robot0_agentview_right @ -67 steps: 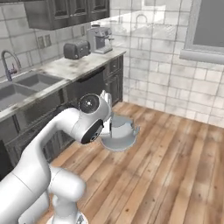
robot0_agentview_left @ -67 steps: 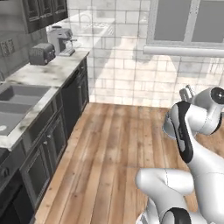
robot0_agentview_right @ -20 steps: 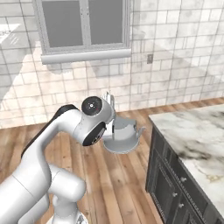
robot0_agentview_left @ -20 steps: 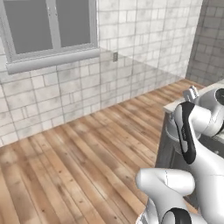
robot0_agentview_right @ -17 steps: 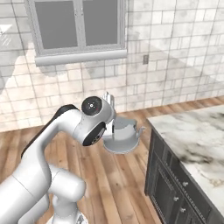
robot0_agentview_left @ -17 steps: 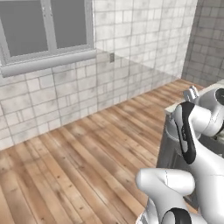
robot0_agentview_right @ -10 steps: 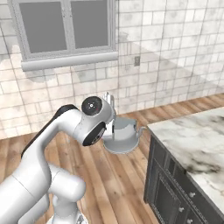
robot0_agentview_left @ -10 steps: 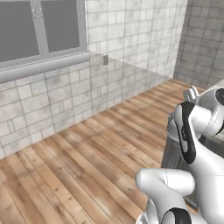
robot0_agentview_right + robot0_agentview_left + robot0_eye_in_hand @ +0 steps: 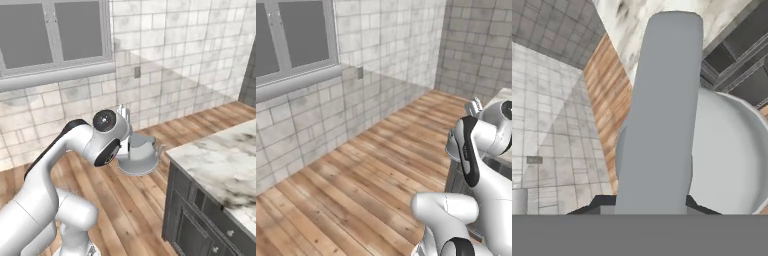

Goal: The kettle is done boiling. Turn off the stove, then wait for 300 timesteps before moving the kettle to the dining table.

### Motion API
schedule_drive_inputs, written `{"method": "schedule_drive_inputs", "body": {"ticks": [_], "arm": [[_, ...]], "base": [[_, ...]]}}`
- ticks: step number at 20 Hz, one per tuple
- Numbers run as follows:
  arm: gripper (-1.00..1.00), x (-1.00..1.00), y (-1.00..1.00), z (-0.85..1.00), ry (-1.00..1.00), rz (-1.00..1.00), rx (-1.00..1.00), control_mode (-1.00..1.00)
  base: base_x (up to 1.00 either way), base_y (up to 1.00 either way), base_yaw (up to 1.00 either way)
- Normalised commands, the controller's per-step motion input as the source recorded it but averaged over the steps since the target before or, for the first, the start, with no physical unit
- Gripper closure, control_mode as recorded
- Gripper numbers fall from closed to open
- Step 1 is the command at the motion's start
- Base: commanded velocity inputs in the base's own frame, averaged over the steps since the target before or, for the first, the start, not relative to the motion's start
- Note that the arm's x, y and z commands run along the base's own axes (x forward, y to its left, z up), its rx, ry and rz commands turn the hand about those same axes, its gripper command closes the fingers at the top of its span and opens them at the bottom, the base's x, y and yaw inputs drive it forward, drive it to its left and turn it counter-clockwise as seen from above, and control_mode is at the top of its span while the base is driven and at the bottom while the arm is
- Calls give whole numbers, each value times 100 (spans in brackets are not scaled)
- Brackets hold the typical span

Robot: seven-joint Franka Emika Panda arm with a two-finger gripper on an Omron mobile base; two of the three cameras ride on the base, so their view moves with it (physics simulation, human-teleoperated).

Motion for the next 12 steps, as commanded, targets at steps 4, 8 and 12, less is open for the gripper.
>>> {"method": "schedule_drive_inputs", "body": {"ticks": [4, 8, 12], "arm": [[100, 0, 0, 0, 0, 0, 0, 100], [100, 0, 0, 0, 0, 0, 0, 100], [100, 0, 0, 0, 0, 0, 0, 100]], "base": [[34, 54, -33], [34, 56, -34], [35, 55, -33]]}}
